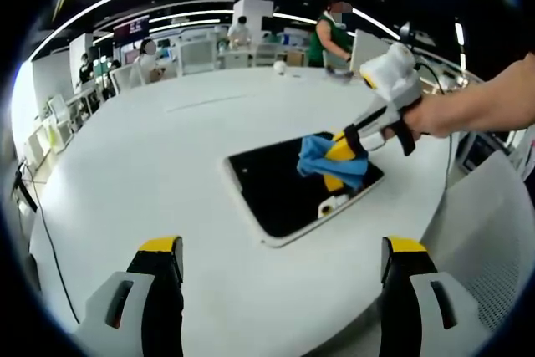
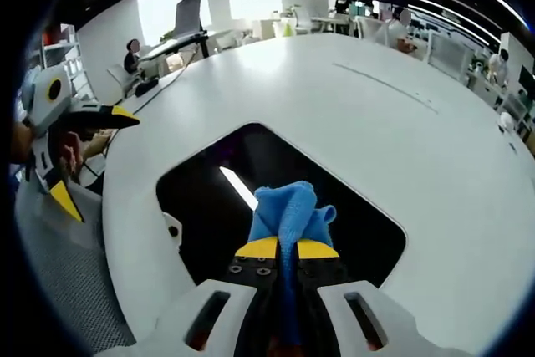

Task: Wipe the mirror surface with the cleaning cloth until all visible marks leave the cleaned area.

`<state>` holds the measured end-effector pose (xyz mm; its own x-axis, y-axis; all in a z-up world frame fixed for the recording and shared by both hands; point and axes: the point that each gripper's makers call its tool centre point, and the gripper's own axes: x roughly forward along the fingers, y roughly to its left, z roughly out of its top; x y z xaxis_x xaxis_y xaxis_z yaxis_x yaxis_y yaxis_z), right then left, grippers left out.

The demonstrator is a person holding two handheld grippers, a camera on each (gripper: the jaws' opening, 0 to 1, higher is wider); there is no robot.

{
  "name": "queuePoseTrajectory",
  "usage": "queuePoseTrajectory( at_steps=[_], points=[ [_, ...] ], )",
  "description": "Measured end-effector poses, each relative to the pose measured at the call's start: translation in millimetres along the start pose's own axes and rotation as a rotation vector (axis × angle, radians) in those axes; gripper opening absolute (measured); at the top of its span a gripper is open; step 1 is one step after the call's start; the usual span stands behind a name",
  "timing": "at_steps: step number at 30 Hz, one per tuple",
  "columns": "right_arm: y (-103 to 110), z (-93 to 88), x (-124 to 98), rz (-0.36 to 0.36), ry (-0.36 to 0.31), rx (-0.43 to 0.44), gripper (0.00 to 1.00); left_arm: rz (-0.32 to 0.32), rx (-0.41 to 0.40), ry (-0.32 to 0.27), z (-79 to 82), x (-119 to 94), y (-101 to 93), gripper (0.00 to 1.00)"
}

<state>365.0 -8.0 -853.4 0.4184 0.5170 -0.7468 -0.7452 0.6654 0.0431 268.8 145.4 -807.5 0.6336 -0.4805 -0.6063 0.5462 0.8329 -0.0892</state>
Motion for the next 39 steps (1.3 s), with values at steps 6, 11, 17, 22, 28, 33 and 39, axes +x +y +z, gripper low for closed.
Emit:
queuePoseTrajectory(
  at_steps=[6,11,17,22,28,33,39],
  points=[
    [6,-3.6,-4,-0.001,-0.003,0.001,0.00,0.000,0.000,-0.004,0.8,0,-0.4,0.99],
    [11,-7.2,-7,0.001,-0.009,0.008,0.00,-0.009,-0.010,-0.007,1.5,1,-1.2,0.99],
    [16,-10.5,-10,0.004,-0.013,0.013,0.00,-0.010,-0.009,-0.015,2.8,1,-1.4,0.99],
    [18,-13.2,-11,0.007,-0.017,0.016,0.00,-0.005,-0.006,-0.015,2.7,1,-0.4,0.99],
    [25,-16.4,-15,0.012,-0.019,0.012,0.00,-0.001,-0.006,-0.016,2.8,0,-0.3,0.99],
    [30,-19.5,-17,0.019,-0.021,0.016,0.00,0.001,-0.006,-0.015,2.8,0,-0.3,0.99],
    [34,-22.6,-20,0.023,-0.028,0.019,0.00,-0.001,-0.006,-0.016,3.1,-1,-1.2,0.99]
  ],
)
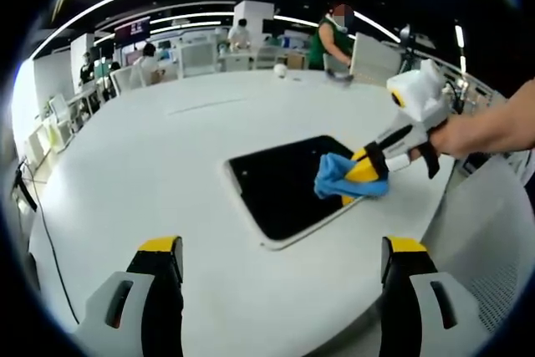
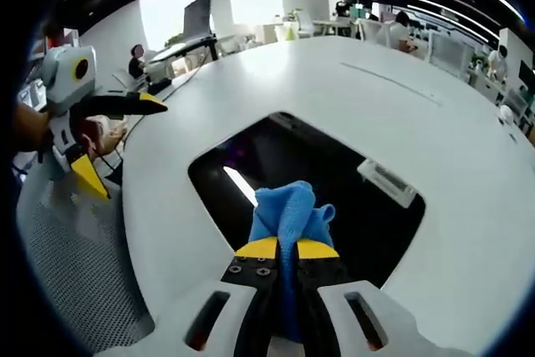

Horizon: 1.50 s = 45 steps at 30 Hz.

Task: Wipe the mirror surface with the cleaning cloth until all visible marks leave the cleaned area.

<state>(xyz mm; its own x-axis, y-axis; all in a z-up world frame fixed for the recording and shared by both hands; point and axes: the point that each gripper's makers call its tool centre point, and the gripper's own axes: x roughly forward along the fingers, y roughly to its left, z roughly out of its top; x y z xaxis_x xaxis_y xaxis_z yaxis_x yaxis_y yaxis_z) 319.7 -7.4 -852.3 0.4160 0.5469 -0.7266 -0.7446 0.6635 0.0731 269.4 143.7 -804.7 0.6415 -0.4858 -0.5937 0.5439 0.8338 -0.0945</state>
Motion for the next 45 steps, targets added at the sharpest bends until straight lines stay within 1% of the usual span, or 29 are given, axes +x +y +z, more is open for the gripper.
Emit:
queuePoseTrajectory(
  at_steps=[11,23,45],
  points=[
    [7,-4.2,-3,0.005,-0.010,0.003,0.01,-0.001,0.001,0.001,-0.5,0,0.4,0.99],
    [16,-9.5,-7,0.020,-0.005,-0.005,0.01,-0.001,0.001,0.000,-0.4,0,0.2,0.99],
    [20,-12.2,-10,0.038,0.000,0.003,0.01,-0.004,0.007,0.007,-1.1,0,-1.3,0.99]
  ],
)
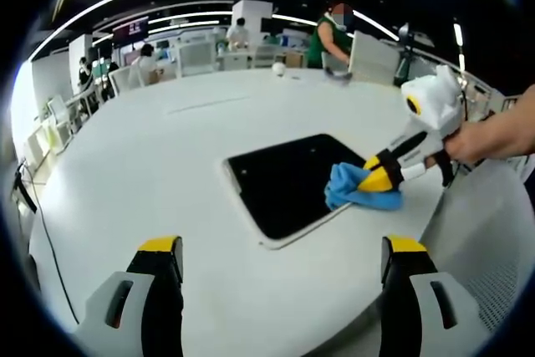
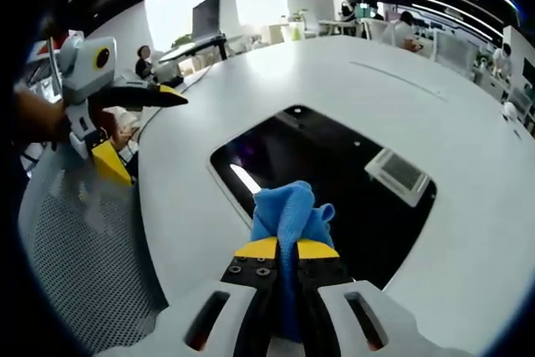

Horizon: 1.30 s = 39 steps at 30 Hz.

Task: Wipe the mirror surface with the cleaning cloth until all visible marks leave the cleaned area.

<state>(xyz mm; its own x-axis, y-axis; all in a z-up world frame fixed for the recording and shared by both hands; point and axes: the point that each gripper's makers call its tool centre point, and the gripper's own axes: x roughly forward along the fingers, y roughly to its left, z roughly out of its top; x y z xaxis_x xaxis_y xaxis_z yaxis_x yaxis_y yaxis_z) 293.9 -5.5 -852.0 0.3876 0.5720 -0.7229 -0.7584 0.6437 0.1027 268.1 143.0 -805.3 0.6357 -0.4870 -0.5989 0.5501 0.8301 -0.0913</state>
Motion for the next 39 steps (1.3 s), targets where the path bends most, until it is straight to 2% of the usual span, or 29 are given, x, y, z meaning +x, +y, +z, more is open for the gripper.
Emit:
queuePoseTrajectory(
  at_steps=[25,39],
  points=[
    [0.4,-0.5,-0.4,0.021,0.000,0.005,0.01,0.004,-0.005,-0.001,-0.2,-0.5,1.5,0.99],
    [-2.3,-2.6,-2.7,0.032,0.005,-0.024,0.01,0.005,-0.007,-0.002,-0.3,-0.1,1.7,0.99]
  ],
)
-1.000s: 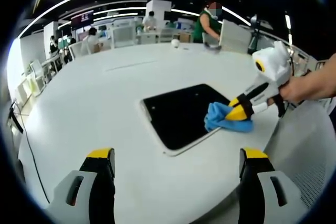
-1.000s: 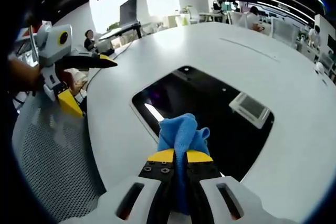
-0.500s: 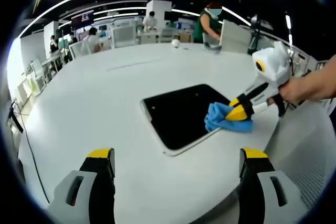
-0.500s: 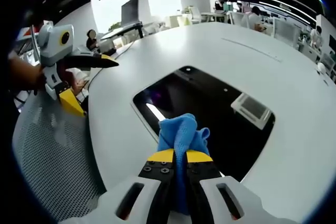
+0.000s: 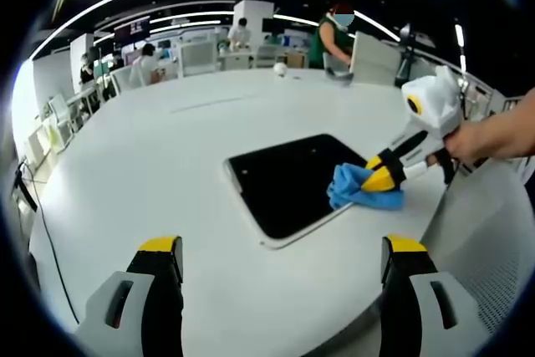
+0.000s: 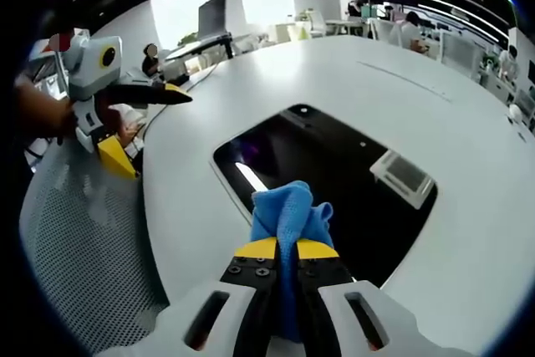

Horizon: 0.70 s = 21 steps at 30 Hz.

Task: Wipe the mirror surface with the cleaning cloth until all visible marks leave the cleaned area.

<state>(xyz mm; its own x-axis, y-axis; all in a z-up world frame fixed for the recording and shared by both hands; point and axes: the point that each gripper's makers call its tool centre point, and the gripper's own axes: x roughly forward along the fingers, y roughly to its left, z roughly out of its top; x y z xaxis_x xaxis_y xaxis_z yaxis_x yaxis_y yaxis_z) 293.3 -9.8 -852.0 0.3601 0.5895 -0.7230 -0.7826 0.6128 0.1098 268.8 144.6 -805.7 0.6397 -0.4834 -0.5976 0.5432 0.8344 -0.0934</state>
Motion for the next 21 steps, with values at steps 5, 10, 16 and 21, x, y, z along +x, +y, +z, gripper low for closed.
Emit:
queuePoseTrajectory(
  at_steps=[5,10,16,21],
  points=[
    [-3,-2.1,-2,0.005,0.000,-0.002,0.01,0.001,0.000,0.000,0.0,0,0.0,0.99],
    [-6,-4.6,-5,0.012,-0.001,0.008,0.01,0.001,0.000,0.000,0.1,0,-0.1,0.99],
    [-9,-6.5,-7,0.012,-0.001,0.013,0.01,0.002,0.001,0.002,-0.3,0,0.0,0.99],
    [-11,-8.3,-9,0.013,-0.003,0.015,0.01,0.002,0.002,0.003,-0.6,0,0.2,0.99]
  ],
)
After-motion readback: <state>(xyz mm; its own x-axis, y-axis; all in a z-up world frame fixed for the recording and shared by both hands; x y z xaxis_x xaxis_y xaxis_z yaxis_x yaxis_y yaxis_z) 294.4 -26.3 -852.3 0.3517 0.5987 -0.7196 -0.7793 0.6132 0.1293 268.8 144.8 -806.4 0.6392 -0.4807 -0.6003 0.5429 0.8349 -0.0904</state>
